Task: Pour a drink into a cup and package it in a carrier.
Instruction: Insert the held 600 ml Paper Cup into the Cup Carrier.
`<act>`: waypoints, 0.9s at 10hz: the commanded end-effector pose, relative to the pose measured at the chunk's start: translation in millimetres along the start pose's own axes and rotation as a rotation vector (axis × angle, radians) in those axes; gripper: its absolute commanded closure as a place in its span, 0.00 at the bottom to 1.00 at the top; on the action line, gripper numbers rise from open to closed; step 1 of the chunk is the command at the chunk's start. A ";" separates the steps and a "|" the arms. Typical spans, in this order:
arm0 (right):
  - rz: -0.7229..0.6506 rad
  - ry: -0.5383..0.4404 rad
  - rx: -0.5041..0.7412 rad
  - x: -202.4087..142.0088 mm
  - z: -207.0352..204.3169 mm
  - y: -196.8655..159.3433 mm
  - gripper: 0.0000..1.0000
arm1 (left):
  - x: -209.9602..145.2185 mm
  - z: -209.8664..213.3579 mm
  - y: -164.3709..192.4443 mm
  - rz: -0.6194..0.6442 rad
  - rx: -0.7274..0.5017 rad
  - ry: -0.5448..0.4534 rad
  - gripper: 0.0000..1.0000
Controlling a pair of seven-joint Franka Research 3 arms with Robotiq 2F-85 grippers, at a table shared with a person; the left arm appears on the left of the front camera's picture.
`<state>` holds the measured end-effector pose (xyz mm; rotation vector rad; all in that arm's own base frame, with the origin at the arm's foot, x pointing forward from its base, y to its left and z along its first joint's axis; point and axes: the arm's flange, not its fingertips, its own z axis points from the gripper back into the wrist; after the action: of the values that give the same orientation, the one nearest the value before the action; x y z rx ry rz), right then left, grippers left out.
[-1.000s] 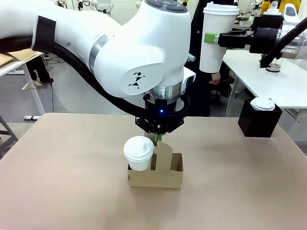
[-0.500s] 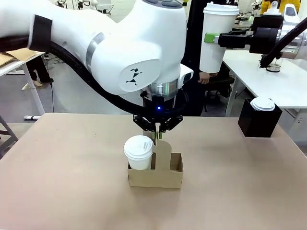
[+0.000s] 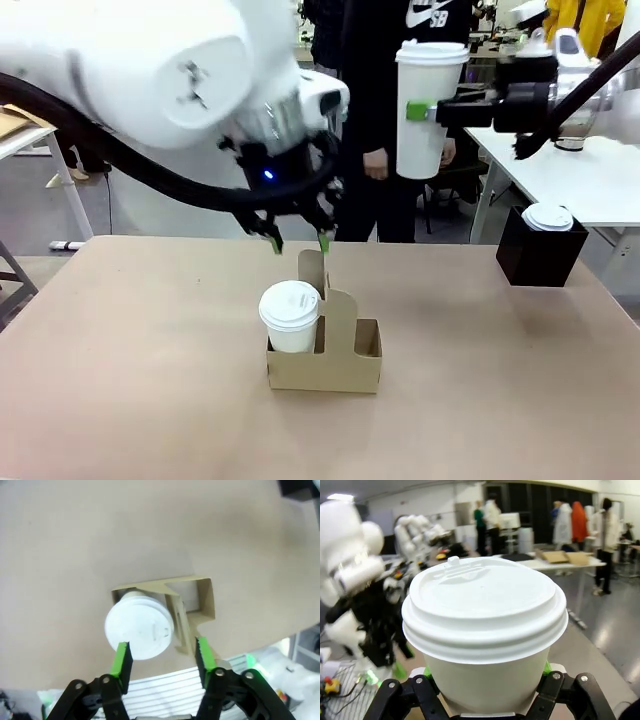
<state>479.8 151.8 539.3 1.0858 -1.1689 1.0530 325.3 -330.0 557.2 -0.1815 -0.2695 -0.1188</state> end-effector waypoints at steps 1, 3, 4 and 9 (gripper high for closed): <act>0.063 0.035 0.190 -10.8 -19.0 -11.8 0.19 | -12.1 21.7 53.9 -0.122 -0.088 0.002 0.00; 0.128 0.022 0.380 -53.3 -38.8 -2.1 0.19 | 3.0 36.5 133.8 -0.315 -0.137 -0.029 0.00; 0.134 0.004 0.435 -68.2 -42.9 3.3 0.19 | 7.4 29.7 163.0 -0.382 -0.172 -0.051 0.00; 0.096 -0.005 0.425 -92.5 -51.4 6.1 0.19 | 9.5 25.3 194.4 -0.483 -0.148 -0.081 0.00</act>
<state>474.6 195.0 435.1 1.3693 -1.0221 1.3973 357.8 -130.8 541.4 -0.2491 -0.4078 -0.6609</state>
